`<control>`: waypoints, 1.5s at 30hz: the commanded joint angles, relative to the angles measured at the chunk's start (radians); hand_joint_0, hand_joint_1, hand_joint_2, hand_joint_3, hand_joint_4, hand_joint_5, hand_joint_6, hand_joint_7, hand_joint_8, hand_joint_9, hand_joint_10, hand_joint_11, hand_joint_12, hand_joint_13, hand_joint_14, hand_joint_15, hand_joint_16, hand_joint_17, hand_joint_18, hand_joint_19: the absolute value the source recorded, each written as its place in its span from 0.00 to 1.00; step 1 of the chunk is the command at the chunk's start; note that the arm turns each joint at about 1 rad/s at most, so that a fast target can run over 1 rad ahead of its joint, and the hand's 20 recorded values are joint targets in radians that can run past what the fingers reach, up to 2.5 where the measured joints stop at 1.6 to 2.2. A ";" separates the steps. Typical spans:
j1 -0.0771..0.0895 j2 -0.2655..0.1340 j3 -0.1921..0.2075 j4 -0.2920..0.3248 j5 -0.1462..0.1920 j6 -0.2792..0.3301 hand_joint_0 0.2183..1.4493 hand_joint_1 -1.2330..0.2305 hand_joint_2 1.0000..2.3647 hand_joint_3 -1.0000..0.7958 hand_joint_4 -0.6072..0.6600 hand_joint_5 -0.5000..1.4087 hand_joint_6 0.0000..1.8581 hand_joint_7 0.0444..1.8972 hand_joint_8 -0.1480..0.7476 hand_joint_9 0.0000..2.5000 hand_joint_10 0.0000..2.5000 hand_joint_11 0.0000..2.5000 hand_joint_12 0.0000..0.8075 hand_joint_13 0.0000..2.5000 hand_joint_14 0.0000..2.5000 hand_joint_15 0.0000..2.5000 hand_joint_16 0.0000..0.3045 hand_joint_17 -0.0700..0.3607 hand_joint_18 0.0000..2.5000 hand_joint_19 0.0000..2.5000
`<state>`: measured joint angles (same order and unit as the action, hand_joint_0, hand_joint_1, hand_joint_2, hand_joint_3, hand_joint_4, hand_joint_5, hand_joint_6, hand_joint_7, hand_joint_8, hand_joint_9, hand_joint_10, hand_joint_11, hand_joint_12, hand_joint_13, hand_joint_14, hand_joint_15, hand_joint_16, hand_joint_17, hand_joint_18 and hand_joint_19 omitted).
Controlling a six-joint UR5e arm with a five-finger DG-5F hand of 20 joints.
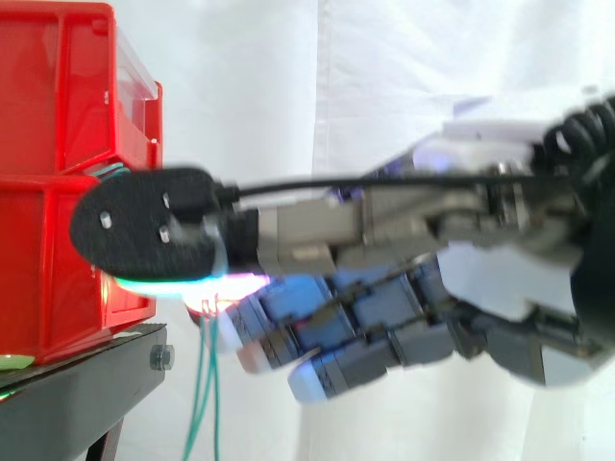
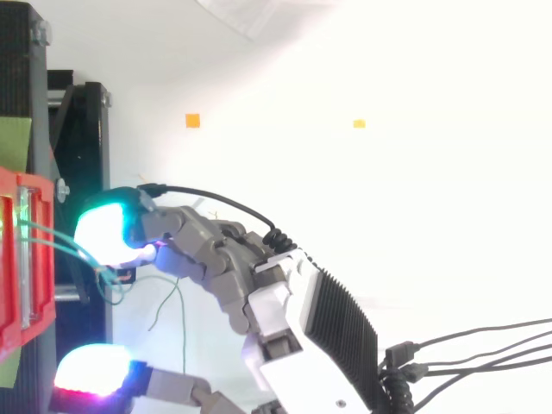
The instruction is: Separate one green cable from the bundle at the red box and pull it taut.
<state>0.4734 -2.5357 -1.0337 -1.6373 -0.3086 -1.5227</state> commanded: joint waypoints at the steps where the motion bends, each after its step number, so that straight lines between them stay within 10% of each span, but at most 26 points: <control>1: 0.001 0.000 -0.035 0.001 0.013 0.038 0.29 0.17 0.00 0.28 0.75 0.21 0.27 0.46 0.50 0.30 0.01 0.22 0.46 0.21 0.01 0.20 0.20 0.48 0.19 0.25; 17: -0.002 0.000 -0.003 0.017 0.029 0.041 0.29 0.17 0.00 0.28 0.76 0.21 0.27 0.49 0.51 0.30 0.01 0.22 0.46 0.22 0.01 0.20 0.20 0.48 0.20 0.25; 37: 0.047 0.000 0.003 0.019 0.079 0.061 0.25 0.20 0.00 0.28 0.78 0.23 0.27 0.69 0.52 0.31 0.01 0.22 0.47 0.22 0.01 0.20 0.21 0.49 0.20 0.25; 45: 0.039 0.000 -0.022 0.053 0.074 0.065 0.20 0.26 0.00 0.28 0.83 0.22 0.27 0.53 0.53 0.31 0.01 0.21 0.49 0.22 0.01 0.19 0.22 0.51 0.21 0.25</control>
<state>0.5185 -2.5358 -1.0458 -1.5996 -0.2316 -1.4577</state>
